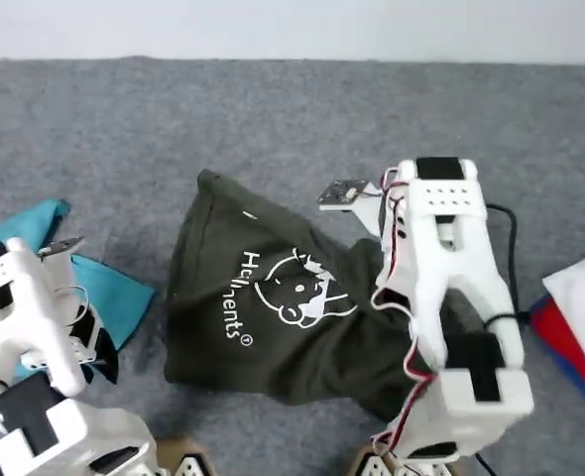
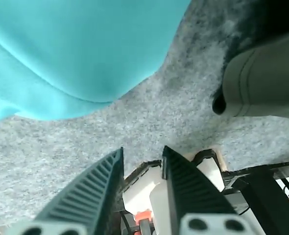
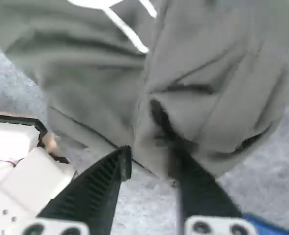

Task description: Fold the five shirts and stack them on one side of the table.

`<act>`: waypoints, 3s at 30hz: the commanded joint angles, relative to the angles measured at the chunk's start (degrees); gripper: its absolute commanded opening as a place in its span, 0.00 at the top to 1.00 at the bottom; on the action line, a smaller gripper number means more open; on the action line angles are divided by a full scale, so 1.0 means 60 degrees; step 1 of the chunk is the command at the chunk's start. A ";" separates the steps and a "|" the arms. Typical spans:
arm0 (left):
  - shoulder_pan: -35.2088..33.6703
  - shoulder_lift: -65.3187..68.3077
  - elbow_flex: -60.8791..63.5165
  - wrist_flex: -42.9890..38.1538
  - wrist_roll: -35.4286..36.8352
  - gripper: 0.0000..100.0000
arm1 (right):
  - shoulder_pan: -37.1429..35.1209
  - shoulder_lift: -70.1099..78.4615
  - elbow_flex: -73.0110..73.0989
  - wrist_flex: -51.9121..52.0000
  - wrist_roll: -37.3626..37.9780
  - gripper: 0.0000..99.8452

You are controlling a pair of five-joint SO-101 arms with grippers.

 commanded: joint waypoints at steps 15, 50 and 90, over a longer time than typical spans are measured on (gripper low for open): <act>-0.0015 -0.0425 0.0037 0.0293 0.0073 0.88 | 0.0037 -0.1443 -0.0586 -0.0432 0.0044 0.65; -0.0044 -0.0425 0.0037 0.0308 0.0073 0.88 | 0.1209 0.3465 -0.5392 -0.3260 -0.1055 0.99; 0.0000 -0.0425 0.0066 0.0308 0.0059 0.88 | 0.0681 0.1853 -0.3795 0.0403 -0.1700 0.77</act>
